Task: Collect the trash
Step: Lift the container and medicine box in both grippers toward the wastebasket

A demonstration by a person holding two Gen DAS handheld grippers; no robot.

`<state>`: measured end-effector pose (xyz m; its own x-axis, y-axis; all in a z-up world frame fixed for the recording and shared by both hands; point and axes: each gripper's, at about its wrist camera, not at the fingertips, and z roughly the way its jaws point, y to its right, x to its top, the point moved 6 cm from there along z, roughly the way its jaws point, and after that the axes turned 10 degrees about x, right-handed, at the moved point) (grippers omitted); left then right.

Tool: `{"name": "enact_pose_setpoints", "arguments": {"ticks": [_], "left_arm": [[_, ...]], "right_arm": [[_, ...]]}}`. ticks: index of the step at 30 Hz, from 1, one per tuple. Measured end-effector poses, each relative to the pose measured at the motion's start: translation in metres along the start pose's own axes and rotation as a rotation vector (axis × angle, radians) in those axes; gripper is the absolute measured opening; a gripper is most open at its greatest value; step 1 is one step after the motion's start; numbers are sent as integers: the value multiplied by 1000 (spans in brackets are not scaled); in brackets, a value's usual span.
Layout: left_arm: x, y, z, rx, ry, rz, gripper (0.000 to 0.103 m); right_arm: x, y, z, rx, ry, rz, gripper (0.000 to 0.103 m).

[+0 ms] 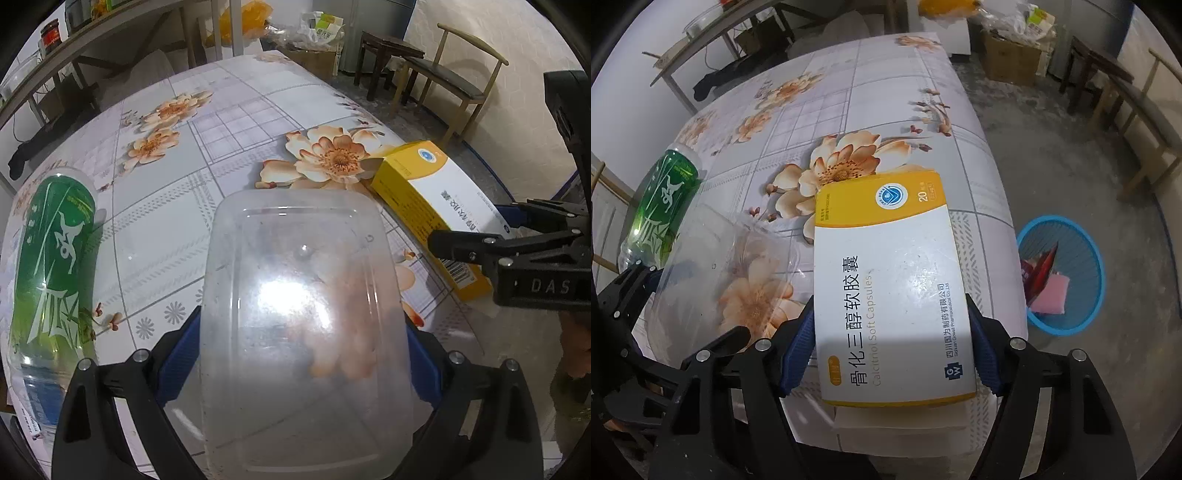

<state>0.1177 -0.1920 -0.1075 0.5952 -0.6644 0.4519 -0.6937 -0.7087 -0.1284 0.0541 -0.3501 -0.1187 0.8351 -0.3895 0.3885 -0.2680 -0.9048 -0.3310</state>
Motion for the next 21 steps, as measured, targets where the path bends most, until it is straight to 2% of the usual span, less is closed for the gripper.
{"name": "enact_pose_setpoints", "arguments": {"ticks": [21], "left_arm": [[2, -2, -7, 34, 23, 7, 93]], "right_arm": [[2, 9, -7, 40, 27, 49, 68]]}}
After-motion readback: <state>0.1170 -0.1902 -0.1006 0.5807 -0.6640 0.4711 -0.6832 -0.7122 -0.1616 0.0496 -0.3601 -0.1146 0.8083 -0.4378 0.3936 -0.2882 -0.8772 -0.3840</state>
